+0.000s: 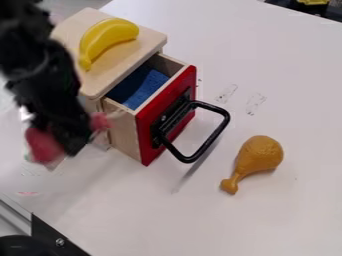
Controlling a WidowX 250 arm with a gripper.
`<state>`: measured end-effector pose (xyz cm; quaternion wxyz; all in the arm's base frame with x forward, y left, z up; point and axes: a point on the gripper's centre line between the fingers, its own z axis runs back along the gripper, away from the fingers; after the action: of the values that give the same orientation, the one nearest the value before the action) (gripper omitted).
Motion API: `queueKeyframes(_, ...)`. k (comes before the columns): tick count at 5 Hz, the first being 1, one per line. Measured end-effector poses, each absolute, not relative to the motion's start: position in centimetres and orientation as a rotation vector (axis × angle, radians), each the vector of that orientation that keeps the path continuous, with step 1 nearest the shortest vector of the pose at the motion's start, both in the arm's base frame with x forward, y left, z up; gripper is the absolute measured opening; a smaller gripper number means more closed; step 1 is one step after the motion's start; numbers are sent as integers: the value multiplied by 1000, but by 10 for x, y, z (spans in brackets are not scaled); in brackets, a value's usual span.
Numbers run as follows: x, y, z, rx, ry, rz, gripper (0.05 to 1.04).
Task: Put the pink rabbit in the drawer
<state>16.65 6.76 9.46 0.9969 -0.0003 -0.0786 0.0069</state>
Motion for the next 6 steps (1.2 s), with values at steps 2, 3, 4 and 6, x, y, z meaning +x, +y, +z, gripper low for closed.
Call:
queueKeyframes(2, 234, 49, 112, -3, -211, 23, 369)
queueKeyframes(3, 256, 45, 112, -2, -222, 37, 369)
queueKeyframes(4, 272, 46, 110, 1, -236, 79, 369)
queueKeyframes(6, 282, 51, 92, 22, -215, 125, 724)
